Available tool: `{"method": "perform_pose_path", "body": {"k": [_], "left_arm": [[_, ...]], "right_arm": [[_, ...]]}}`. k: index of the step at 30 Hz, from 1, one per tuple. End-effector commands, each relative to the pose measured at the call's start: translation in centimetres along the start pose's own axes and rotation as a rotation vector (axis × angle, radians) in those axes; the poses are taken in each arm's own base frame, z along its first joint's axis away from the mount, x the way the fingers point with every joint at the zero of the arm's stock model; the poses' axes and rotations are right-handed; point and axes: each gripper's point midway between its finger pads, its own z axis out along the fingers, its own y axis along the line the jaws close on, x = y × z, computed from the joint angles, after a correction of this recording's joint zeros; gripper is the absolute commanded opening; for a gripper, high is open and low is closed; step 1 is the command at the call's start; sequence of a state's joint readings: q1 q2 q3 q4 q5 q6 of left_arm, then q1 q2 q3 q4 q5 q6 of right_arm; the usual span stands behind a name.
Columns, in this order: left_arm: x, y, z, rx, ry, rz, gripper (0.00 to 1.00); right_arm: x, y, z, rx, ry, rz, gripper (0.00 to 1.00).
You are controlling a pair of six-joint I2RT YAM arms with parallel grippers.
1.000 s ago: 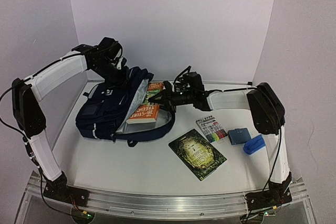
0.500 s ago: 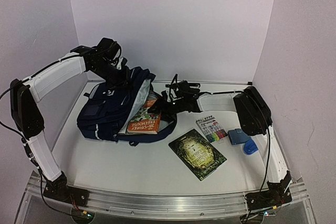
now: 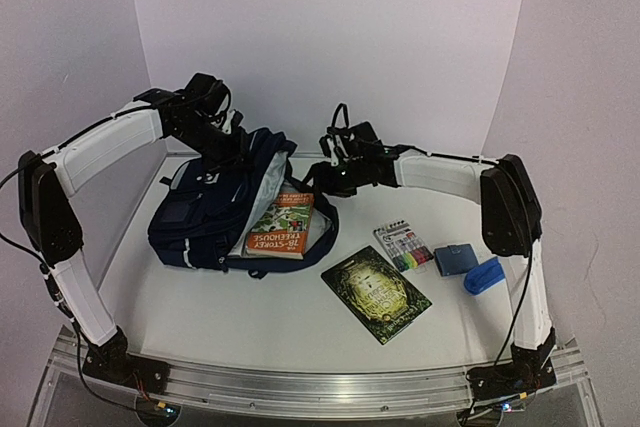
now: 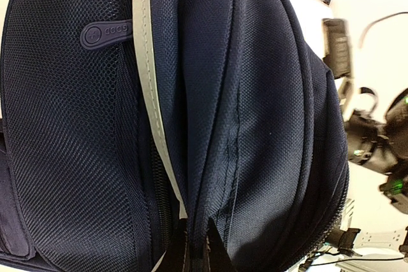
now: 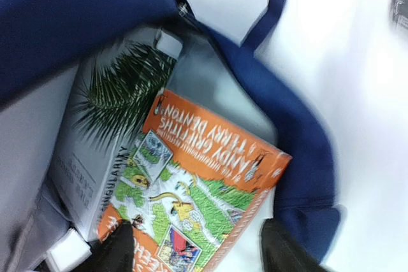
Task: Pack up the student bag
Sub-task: Place the book in the student bag, then adjust the student bag at the center of the board.
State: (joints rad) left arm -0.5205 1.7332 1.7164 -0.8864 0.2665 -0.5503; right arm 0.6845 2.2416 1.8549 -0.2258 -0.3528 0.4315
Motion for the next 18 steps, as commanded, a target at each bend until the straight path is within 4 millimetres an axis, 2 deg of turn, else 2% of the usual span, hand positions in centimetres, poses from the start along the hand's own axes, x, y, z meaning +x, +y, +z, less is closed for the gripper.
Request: {"method": "perform_pose_path", "body": {"k": [1,7,10,15,18], "left_arm": [[-2.4,-3.2,-3.5,0.116,-0.125,0.062,0.00],[-2.3,-3.3,-3.3,0.124,-0.115,0.064,0.00],[-2.3,-3.4,-3.2,0.127,-0.112,0.066,0.00],[-2.2,-3.4,-3.0,0.133,-0.103,0.064,0.00],[-2.1,-3.5,-3.1,0.136,-0.104,0.063,0.00]], "right_arm": [[-1.9,0.1,-2.6,0.059,-0.048,-0.204,0.53],[1.6,-2.5,0.0,0.118,0.087,-0.353,0.50],[2.7,-3.1,1.1,0.129,0.125,-0.392,0.50],[3.0,-3.8,3.0,0.168,0.137,-0.472,0.52],[3.2,-5.0,4.2,0.223,0.141,-0.509,0.50]]}}
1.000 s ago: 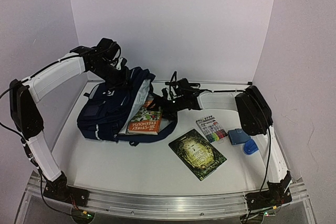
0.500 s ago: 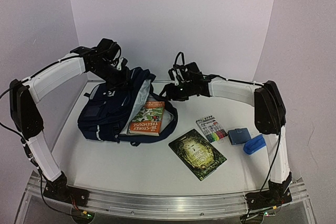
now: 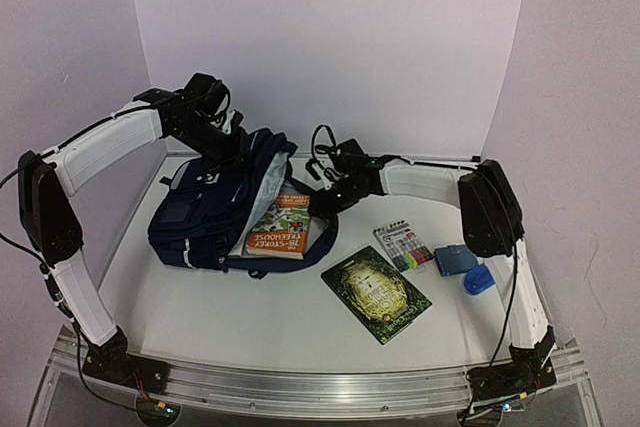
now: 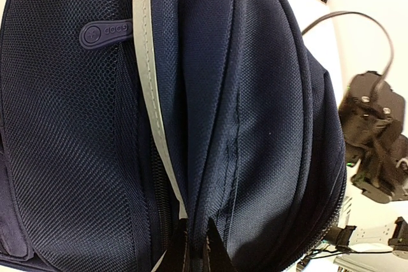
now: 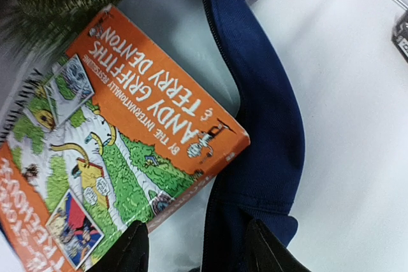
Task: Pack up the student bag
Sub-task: Adjust the student bag at the center of the board.
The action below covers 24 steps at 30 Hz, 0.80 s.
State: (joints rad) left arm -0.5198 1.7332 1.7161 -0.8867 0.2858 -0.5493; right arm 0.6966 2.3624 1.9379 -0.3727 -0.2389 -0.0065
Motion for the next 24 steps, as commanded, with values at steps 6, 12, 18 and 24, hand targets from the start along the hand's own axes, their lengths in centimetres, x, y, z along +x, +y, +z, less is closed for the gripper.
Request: {"method": "perform_pose_path", "body": {"k": [6,12,18,24], "left_arm": [[-2.3,-3.3,-3.3,0.119,-0.122,0.065,0.00],[-2.3,-3.1,-3.5,0.112,-0.126,0.068,0.00],[-2.3,-2.9,-3.4,0.107,-0.122,0.067,0.00],[-2.3,-2.9,-3.3,0.110,-0.117,0.065,0.00]], "right_arm": [[0.2,-3.2,2.4,0.205,0.025,-0.141,0.44],[1.3,-3.3,2.0,0.211,0.066,-0.218,0.49],[4.1,-2.1,1.0,0.134,0.138,-0.270,0.52],[5.2,-2.8,1.2,0.158,0.184,-0.326,0.52]]}}
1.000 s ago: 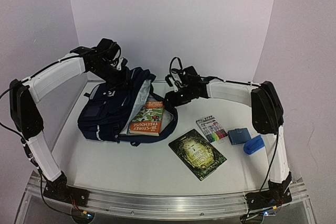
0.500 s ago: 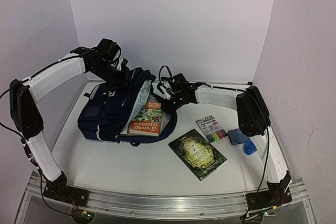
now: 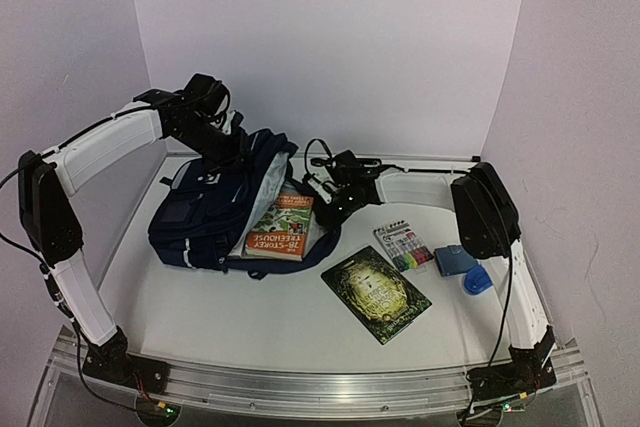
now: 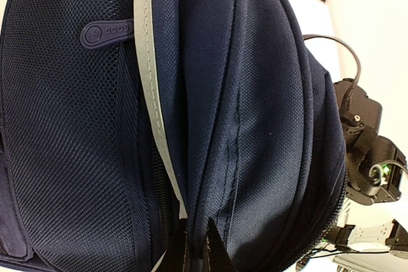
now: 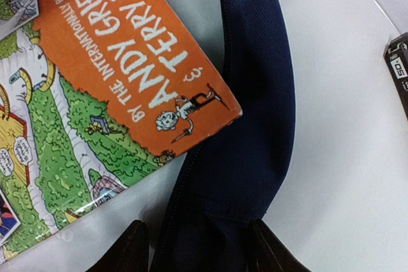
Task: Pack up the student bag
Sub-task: Adjust the student bag at the center of the board.
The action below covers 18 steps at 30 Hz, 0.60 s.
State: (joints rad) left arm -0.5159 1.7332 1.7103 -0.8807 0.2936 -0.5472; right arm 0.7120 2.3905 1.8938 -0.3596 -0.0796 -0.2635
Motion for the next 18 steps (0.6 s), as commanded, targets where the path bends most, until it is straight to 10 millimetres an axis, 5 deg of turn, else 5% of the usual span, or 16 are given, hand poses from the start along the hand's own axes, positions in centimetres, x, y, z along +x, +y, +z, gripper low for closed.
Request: {"method": "perform_pose_path", "body": {"k": [1,7,13,18], "left_arm": [[-2.3,-3.0,-3.3,0.104,-0.117,0.065,0.00],[-2.1,-2.8,-3.2,0.105,-0.112,0.060,0.00],[-1.5,-2.4,-3.2,0.097,-0.103,0.051,0.00],[-1.2,-1.9,-3.1,0.091,-0.096,0.043,0.00]], "right_arm": [[2.5,-0.2,-0.2,0.011,0.108,-0.073,0.52],[0.5,-2.5,0.2,0.119,0.079,-0.019,0.34],[-6.2,-4.3,-4.3,0.059,-0.134,0.257,0.02],[-9.2,-5.0,-7.7,-0.028,-0.277,0.440,0.00]]}}
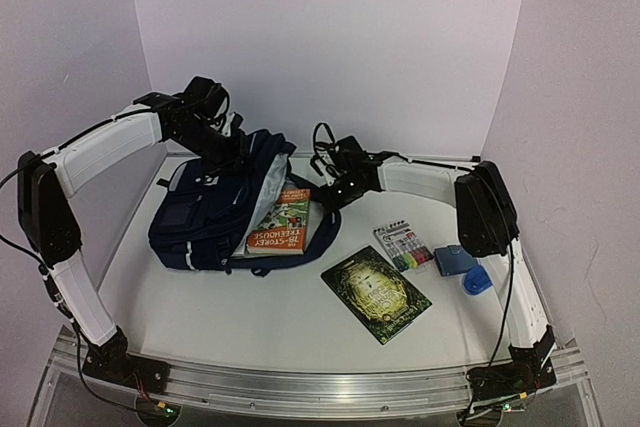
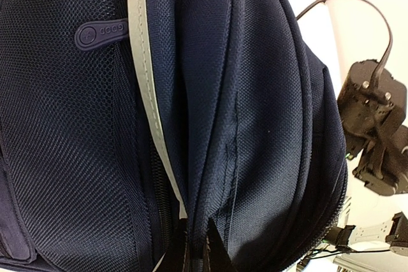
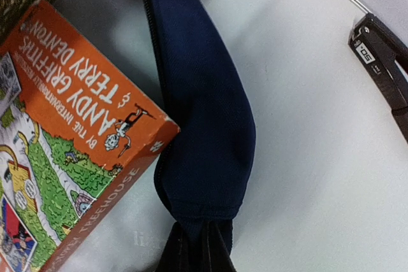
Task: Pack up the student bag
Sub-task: Adjust the student bag at the center of the board.
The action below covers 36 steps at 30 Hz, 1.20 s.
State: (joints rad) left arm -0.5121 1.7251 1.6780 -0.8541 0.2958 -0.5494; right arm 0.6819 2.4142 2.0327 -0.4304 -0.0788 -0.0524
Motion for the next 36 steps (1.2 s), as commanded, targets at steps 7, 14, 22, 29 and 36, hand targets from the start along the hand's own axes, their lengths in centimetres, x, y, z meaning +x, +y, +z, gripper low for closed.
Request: {"method": "perform_pose_path", "body": {"k": [7,14,22,29,36], "left_arm": [[-0.7,-1.3,-2.8,0.061,-0.066,0.026,0.00],[0.6,-0.6,-1.8,0.058,-0.014,0.021,0.00],[1.1,-1.2,-1.6,0.116,-0.004,0.028,0.00],[0.6,-0.3,-0.2,0.068,0.006,0.004,0.00],[0.5,-0.2,1.9,0.080,0.040,-0.030,0.00]], "right_arm": [[-9.6,-0.6,-11.4,-0.318,-0.425,0.426,0.00],[-12.2,1.0,-14.9,-0.577,-0.495,0.588,0.00],[-9.1,-0.1,-11.4,-0.464,-0.403,0.652,0.00],[-2.3,1.0,-8.1,-0.397,-0.168,0.488,0.42],[1.6,4.4,-11.3,-0.523,-0.133,0.189,0.62]]}}
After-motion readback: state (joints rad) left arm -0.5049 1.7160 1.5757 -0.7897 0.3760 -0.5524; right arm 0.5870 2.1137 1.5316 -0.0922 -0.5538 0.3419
